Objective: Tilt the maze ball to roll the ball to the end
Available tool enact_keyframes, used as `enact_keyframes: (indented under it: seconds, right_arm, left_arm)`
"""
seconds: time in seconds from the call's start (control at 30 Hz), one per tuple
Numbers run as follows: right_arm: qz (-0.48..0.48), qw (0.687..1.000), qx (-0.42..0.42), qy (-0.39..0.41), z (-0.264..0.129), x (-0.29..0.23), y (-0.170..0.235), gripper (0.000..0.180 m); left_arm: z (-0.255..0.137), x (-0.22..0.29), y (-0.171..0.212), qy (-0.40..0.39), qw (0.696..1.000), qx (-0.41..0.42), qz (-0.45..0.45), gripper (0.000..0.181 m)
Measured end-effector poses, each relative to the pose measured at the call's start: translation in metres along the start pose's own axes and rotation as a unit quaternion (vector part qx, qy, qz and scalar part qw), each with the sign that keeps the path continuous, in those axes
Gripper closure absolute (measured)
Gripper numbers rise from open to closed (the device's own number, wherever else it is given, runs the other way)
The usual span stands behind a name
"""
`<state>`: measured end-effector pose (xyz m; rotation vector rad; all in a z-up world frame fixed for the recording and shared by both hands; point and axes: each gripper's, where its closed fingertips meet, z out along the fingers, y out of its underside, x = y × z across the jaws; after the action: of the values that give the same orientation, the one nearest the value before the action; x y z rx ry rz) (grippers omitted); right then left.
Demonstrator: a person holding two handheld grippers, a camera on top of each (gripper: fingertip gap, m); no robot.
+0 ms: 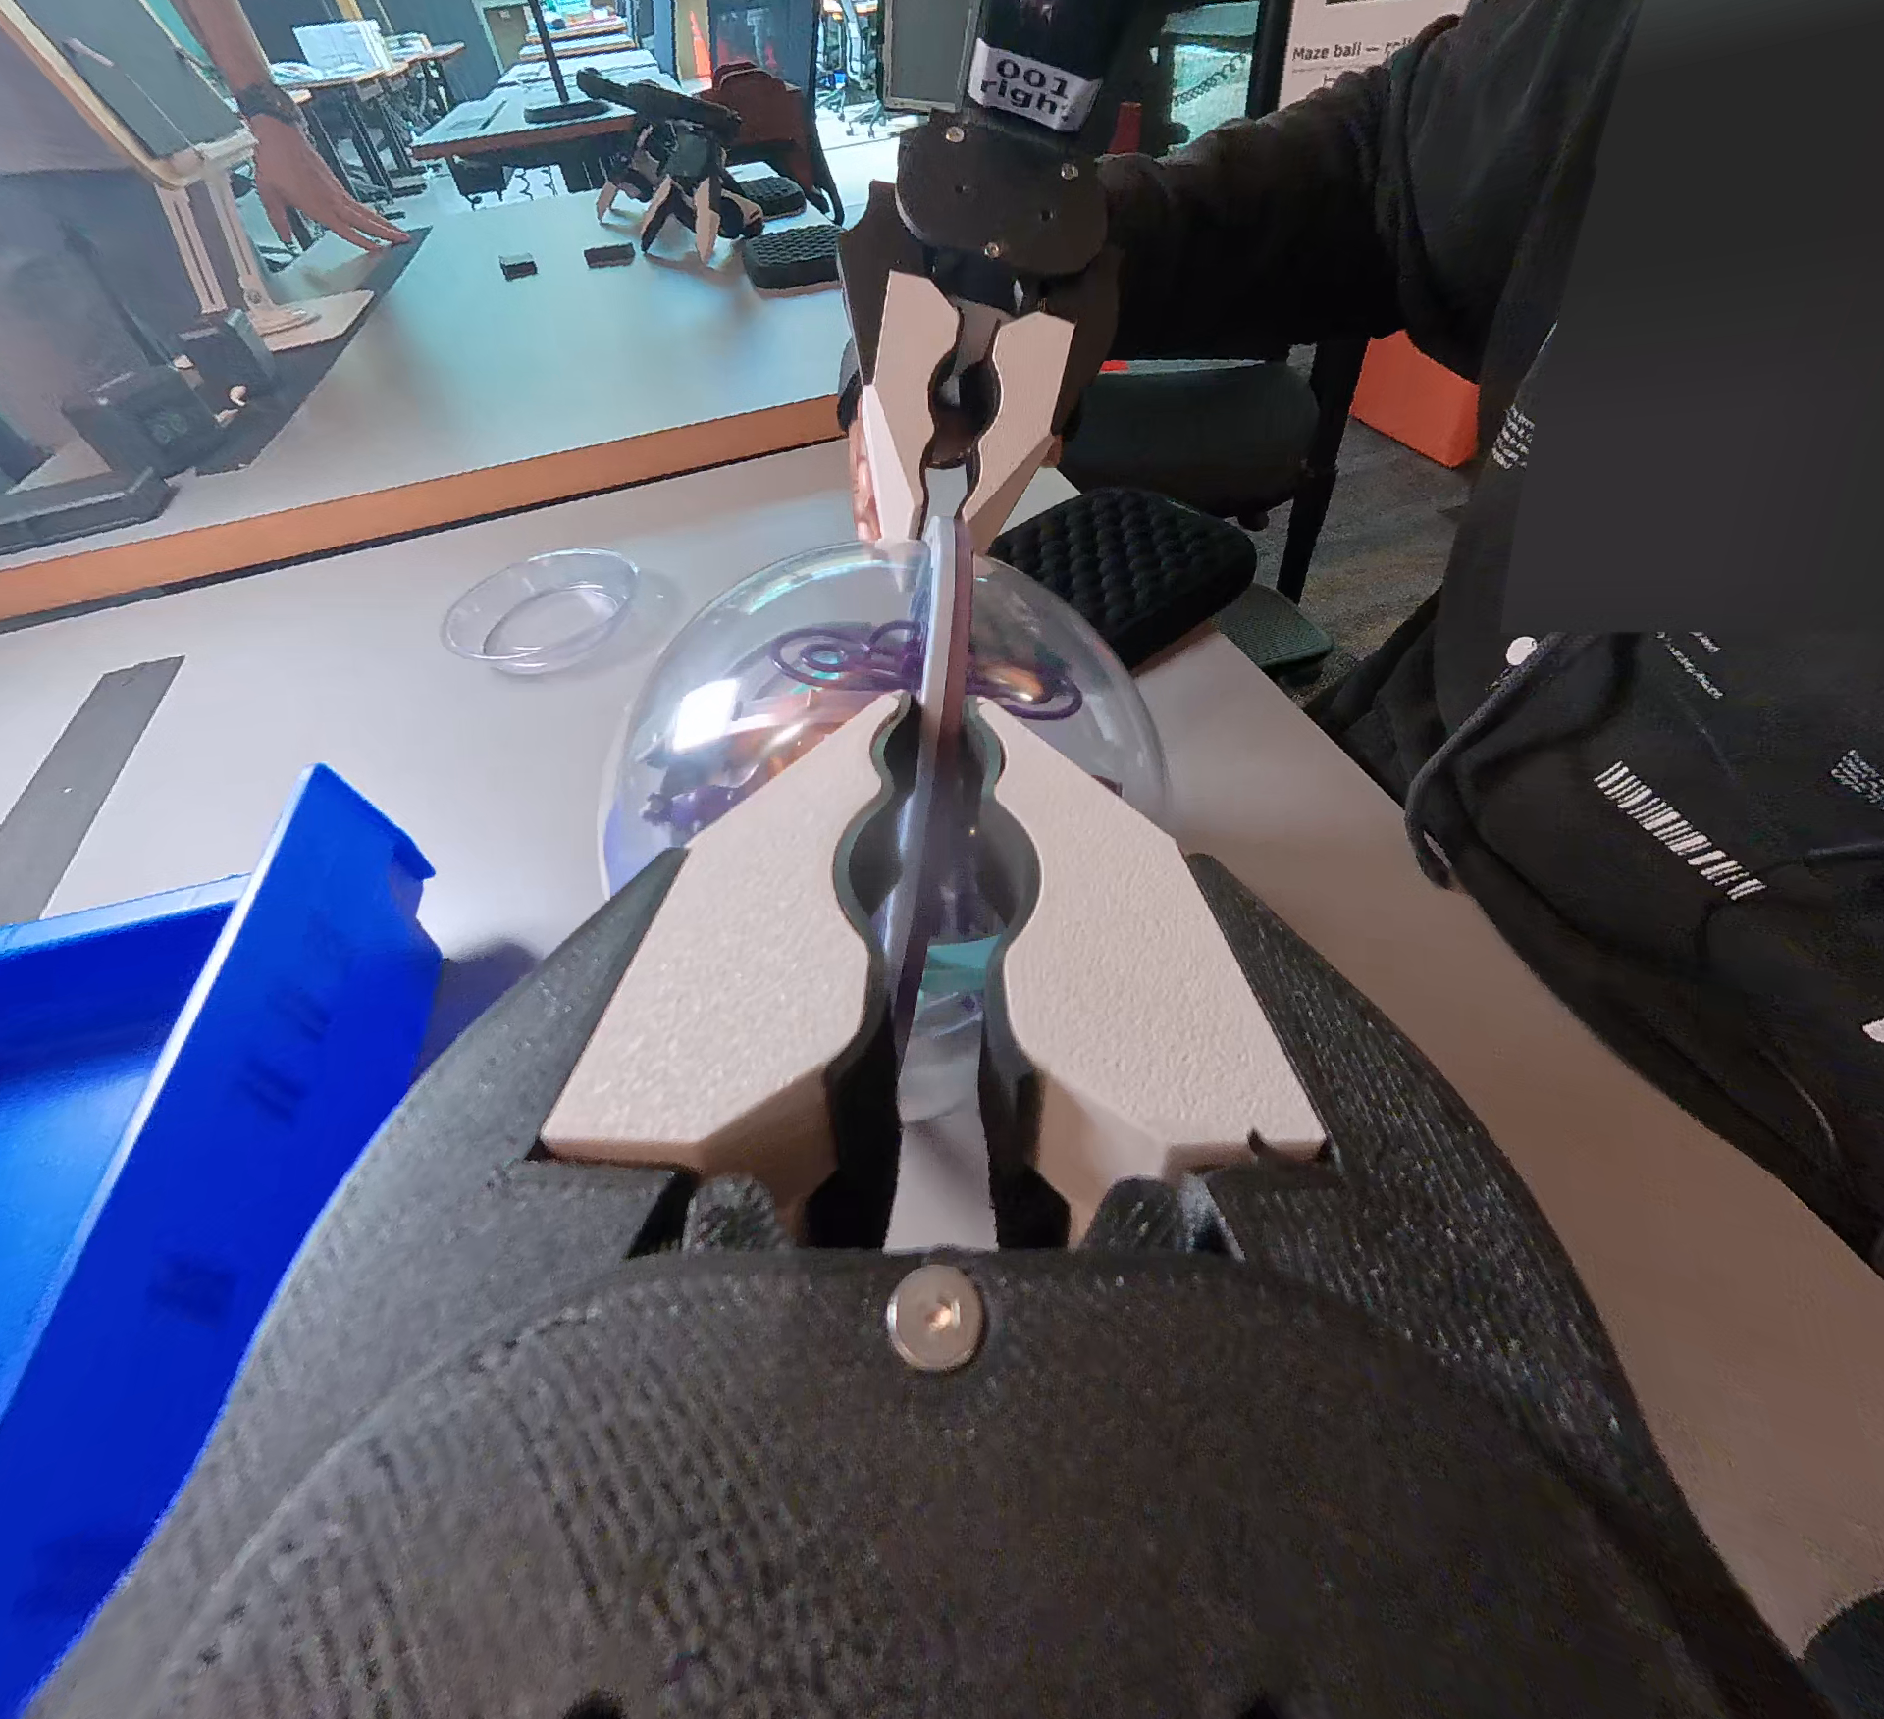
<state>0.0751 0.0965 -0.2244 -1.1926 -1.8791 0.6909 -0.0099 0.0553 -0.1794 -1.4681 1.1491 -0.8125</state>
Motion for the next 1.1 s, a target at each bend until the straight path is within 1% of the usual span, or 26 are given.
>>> enact_keyframes:
  seconds: [0.33,0.43,0.47,0.53,0.6,0.7,0.77,0.83,0.87,0.97,1.03,1.1]
  right_arm:
    - [0.101,0.99,0.087,-0.045,0.008,0.009,0.003,0.173]
    - [0.106,0.988,0.102,-0.049,0.006,0.009,0.006,0.174]
    - [0.109,0.987,0.106,-0.051,0.006,0.009,0.008,0.174]
    - [0.119,0.985,0.114,-0.053,0.005,0.011,0.011,0.174]
    - [0.129,0.982,0.125,-0.059,0.005,0.012,0.014,0.174]
    - [0.153,0.976,0.14,-0.066,0.005,0.018,0.02,0.173]
    - [0.166,0.972,0.149,-0.069,0.006,0.021,0.024,0.173]
    - [0.177,0.969,0.156,-0.074,0.008,0.023,0.026,0.173]
    - [0.18,0.968,0.159,-0.075,0.008,0.025,0.028,0.173]
    - [0.184,0.966,0.164,-0.074,0.009,0.029,0.034,0.173]
    - [0.183,0.966,0.168,-0.076,0.009,0.028,0.035,0.173]
    - [0.18,0.966,0.17,-0.075,0.01,0.027,0.037,0.173]
  left_arm:
    - [-0.001,-0.03,-0.009,-0.024,0.999,0.018,-0.027,0.173]
    - [-0.01,-0.038,-0.005,-0.029,0.998,0.028,-0.042,0.153]
    - [-0.016,-0.041,-0.004,-0.028,0.998,0.038,-0.043,0.153]
    - [-0.029,-0.047,0.007,-0.031,0.997,0.042,-0.055,0.151]
    - [-0.038,-0.044,0.021,-0.001,0.996,0.041,-0.083,0.152]
    - [-0.038,-0.039,0.049,0.019,0.994,0.022,-0.109,0.149]
    - [-0.034,-0.033,0.062,0.036,0.991,0.016,-0.125,0.15]
    - [-0.027,-0.039,0.073,0.011,0.991,0.007,-0.13,0.155]
    - [-0.025,-0.04,0.074,0.008,0.992,0.009,-0.128,0.159]
    - [-0.023,-0.043,0.071,0.001,0.991,0.016,-0.132,0.162]
    - [-0.023,-0.042,0.07,0.001,0.992,0.016,-0.125,0.174]
    - [-0.023,-0.042,0.067,-0.005,0.993,0.021,-0.119,0.174]
